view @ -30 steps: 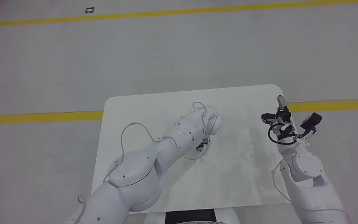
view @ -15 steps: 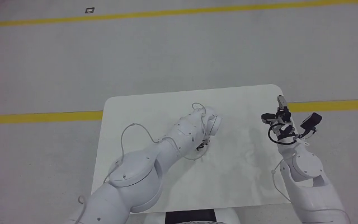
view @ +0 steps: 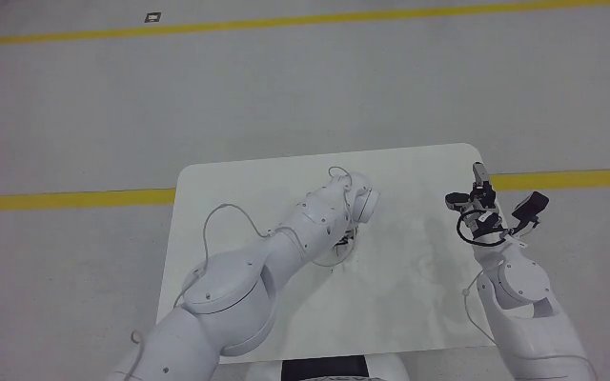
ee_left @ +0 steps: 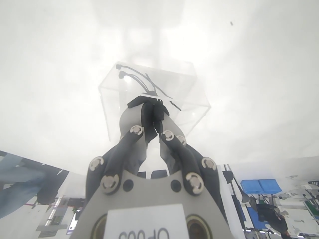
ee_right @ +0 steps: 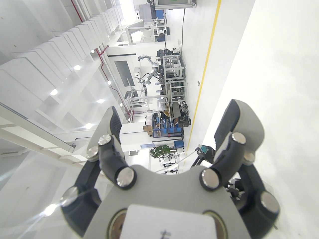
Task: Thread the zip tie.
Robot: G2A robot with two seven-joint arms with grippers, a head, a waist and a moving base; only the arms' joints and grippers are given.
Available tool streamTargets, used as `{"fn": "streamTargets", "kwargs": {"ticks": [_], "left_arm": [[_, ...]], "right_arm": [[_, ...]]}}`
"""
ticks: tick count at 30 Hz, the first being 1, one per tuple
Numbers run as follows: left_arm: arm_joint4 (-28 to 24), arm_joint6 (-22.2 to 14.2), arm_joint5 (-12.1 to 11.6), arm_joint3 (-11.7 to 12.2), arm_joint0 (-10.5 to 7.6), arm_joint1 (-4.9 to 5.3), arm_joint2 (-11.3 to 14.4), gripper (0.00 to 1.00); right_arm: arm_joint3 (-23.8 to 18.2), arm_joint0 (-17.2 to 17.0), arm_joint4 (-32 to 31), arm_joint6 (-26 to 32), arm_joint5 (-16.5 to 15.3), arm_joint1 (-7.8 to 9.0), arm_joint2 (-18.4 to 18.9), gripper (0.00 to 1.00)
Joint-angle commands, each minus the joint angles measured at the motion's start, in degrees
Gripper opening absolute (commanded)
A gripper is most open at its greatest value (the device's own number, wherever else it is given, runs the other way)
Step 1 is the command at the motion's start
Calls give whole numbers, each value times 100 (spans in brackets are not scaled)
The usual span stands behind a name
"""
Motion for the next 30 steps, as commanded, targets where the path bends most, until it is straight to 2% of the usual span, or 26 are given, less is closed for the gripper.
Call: {"fn": "streamTargets", "kwargs": {"ticks": [1, 8, 17, 22, 24, 30], "left_arm": [[30, -20, 0, -27, 2, 11, -17, 0], [88, -61, 0, -89, 79, 50, -84, 0], [157, -101, 0, -175, 139, 104, -182, 9], [214, -113, 0, -237, 162, 131, -236, 7], [242, -117, 0, -266, 171, 143, -262, 0], [342, -142, 0, -354, 212, 179, -339, 0]], "right_arm": [[0, 0, 0, 0, 0, 0, 0, 100], [0, 0, 0, 0, 0, 0, 0, 100], [0, 0, 0, 0, 0, 0, 0, 100], [0, 0, 0, 0, 0, 0, 0, 100], [0, 0, 0, 0, 0, 0, 0, 100], [0, 0, 0, 0, 0, 0, 0, 100]]}}
